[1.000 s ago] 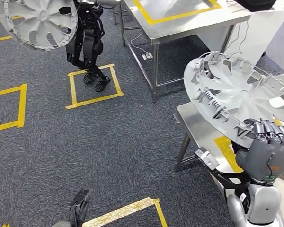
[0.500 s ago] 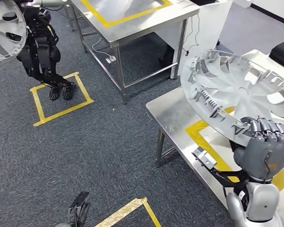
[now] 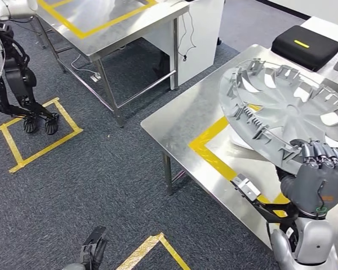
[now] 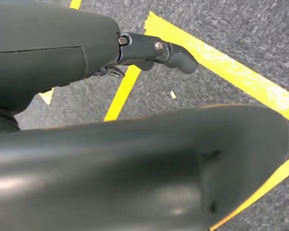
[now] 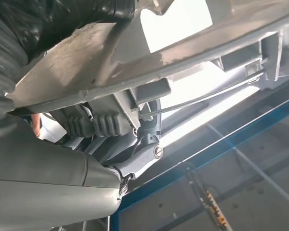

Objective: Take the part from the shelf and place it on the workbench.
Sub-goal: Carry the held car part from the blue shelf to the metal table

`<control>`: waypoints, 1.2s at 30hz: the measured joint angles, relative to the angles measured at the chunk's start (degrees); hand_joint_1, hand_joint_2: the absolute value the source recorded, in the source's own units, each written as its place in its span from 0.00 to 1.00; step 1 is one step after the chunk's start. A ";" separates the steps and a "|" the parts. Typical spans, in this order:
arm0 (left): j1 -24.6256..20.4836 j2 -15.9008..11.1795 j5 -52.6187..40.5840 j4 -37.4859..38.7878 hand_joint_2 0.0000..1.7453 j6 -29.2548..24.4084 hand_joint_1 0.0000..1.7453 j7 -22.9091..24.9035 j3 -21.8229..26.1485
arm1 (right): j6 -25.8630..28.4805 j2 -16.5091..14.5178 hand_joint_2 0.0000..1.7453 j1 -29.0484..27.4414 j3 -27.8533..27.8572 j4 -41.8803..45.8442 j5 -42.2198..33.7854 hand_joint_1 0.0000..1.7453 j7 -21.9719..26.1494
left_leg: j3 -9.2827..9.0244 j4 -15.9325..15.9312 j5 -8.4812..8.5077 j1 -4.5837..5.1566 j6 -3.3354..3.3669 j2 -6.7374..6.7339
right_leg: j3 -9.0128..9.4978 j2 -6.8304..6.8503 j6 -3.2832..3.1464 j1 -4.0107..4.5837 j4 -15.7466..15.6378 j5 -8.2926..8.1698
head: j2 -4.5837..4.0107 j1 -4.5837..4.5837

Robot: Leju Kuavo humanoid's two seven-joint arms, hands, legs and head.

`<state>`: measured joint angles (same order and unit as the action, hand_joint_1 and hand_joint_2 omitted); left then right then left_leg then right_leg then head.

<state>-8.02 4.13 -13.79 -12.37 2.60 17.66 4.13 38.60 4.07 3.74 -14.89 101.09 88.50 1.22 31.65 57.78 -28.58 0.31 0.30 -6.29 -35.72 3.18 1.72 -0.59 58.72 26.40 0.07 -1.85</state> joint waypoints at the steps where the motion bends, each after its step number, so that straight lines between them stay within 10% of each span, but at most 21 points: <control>1: -0.06 0.01 0.00 0.00 0.00 0.00 0.00 0.00 0.00 | 0.00 0.00 1.00 -0.03 0.02 0.01 0.00 1.00 0.00 | -0.03 0.20 -0.35 -0.17 -0.26 0.12 | -0.03 -0.64 -0.38 -0.01 -0.02 -0.07 | 0.00 -0.04; 6: 0.10 0.00 0.00 0.00 0.00 0.01 0.00 0.00 -0.01 | 0.00 -0.01 1.00 0.07 0.05 0.03 0.00 1.00 0.00 | 6.57 14.75 -7.58 -0.68 -0.69 5.77 | 0.09 -4.02 -1.76 -0.04 -0.13 -0.27 | 0.00 -0.46; 8: 0.34 0.03 0.00 0.01 0.00 0.02 0.00 0.00 -0.01 | 0.00 -0.01 1.00 0.05 0.05 0.02 0.00 1.00 0.02 | 8.26 17.46 -7.22 -0.63 -0.35 6.10 | 0.17 -5.79 -1.86 0.17 -0.11 -0.30 | 0.00 -0.48; 12: 0.31 -0.19 0.00 0.02 0.00 0.02 0.00 0.00 -0.02 | 0.00 -0.01 1.00 0.08 0.05 0.02 0.00 1.00 0.02 | 2.66 3.95 0.36 -0.54 0.82 9.76 | 0.30 -9.10 -1.57 0.20 0.00 -0.42 | 0.00 -0.44; 16: 0.17 -0.10 0.00 0.02 0.00 0.02 0.00 0.02 -0.01 | 0.00 0.00 1.00 -0.04 0.08 0.02 0.00 1.00 0.00 | 1.26 0.45 0.85 -0.54 1.06 9.84 | -0.82 -11.35 -0.18 -0.31 -0.16 -1.02 | 0.01 -0.49; 20: 0.00 0.01 0.00 0.02 0.00 -0.01 0.00 0.00 0.01 | 0.00 0.00 1.00 -0.05 -0.03 0.01 -0.01 1.00 0.04 | 0.88 -0.70 1.53 -0.72 1.85 6.75 | -5.14 -5.10 0.63 0.07 7.98 3.71 | 0.00 0.13; 23: 0.21 0.02 0.00 0.02 0.00 0.01 0.00 0.00 0.00 | 0.00 -0.01 1.00 -0.05 -0.04 -0.01 0.00 1.00 0.06 | 0.91 -0.68 1.43 -0.71 1.83 4.38 | -8.38 -3.47 1.34 -0.33 15.35 5.91 | 0.00 0.24; 28: 0.07 0.13 0.00 0.02 0.00 0.02 0.00 0.00 0.00 | 0.00 -0.01 1.00 0.08 -0.01 0.00 -0.02 1.00 0.01 | 0.65 -0.15 0.73 -0.50 0.62 1.73 | 0.28 -0.02 1.46 -0.42 0.32 0.10 | 0.00 0.31; 31: -0.01 0.09 0.00 0.02 0.00 0.02 0.00 0.00 0.00 | 0.00 0.01 1.00 0.01 0.02 0.01 -0.01 1.00 0.00 | 0.52 0.07 0.45 -0.34 -0.17 0.55 | 0.57 -1.14 0.12 -0.20 -0.29 0.12 | 0.00 0.23; 33: -0.12 0.08 0.00 0.02 0.00 0.02 0.00 0.00 0.00 | 0.00 0.02 1.00 0.03 0.06 0.02 0.00 1.00 -0.01 | 1.10 1.76 -1.03 -0.68 -0.74 2.03 | 0.56 -2.15 -0.65 -0.30 -0.31 0.00 | 0.00 0.10; 36: 0.11 0.10 0.00 0.02 0.00 0.02 0.00 0.00 0.00 | 0.00 0.02 1.00 0.10 0.08 0.02 0.00 1.00 0.01 | 5.81 12.44 -6.40 -0.87 -0.97 5.53 | 0.62 -3.64 -1.46 -0.30 -0.36 -0.06 | 0.00 -0.19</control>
<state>-7.91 4.22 -13.79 -12.35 2.62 17.66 4.13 38.60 4.09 3.84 -14.81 101.11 88.50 1.23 37.46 70.22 -34.98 -0.56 -0.67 -0.75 -35.10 -0.46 0.26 -0.89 58.36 26.34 0.07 -2.04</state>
